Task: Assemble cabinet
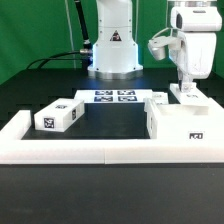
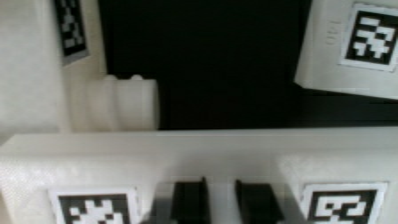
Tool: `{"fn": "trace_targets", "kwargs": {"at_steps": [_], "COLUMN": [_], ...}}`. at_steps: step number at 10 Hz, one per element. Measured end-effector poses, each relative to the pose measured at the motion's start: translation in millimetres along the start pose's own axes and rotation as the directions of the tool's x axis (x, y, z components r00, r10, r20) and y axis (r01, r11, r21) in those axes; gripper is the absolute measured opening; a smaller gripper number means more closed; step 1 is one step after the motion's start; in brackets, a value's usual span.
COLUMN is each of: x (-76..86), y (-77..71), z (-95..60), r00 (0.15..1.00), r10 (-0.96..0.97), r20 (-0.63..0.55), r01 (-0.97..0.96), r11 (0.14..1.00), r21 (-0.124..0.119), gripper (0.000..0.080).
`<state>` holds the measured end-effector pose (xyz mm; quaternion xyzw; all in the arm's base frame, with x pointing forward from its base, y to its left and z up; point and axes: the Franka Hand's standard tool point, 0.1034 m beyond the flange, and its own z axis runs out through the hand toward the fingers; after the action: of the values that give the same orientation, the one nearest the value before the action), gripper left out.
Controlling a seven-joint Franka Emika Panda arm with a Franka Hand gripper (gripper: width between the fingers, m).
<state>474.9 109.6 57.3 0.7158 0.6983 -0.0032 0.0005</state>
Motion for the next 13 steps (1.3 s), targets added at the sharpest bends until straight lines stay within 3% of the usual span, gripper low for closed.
{"fn": "trace_targets", "kwargs": {"at_steps": [5, 6, 10, 13], "x": [-0.7, 0.5, -1.6, -3.3], "y": [1.0, 11.5, 58.1, 89.9], "z": [0.7, 0.4, 0.4, 1.6], "r00": [1.0, 1.0, 1.0, 0.999], "r10": [0.0, 0.002, 0.03, 0.039], "r20": [-0.002, 0.001, -0.006, -0.004], "r01": [0.0, -0.002, -0.03, -0.039], "r11": [1.0, 1.0, 0.999, 0.999], "r21": [-0.001, 0.004, -0.019, -0.017], "gripper": [0.007, 0.007, 0.0071, 0.0071]}}
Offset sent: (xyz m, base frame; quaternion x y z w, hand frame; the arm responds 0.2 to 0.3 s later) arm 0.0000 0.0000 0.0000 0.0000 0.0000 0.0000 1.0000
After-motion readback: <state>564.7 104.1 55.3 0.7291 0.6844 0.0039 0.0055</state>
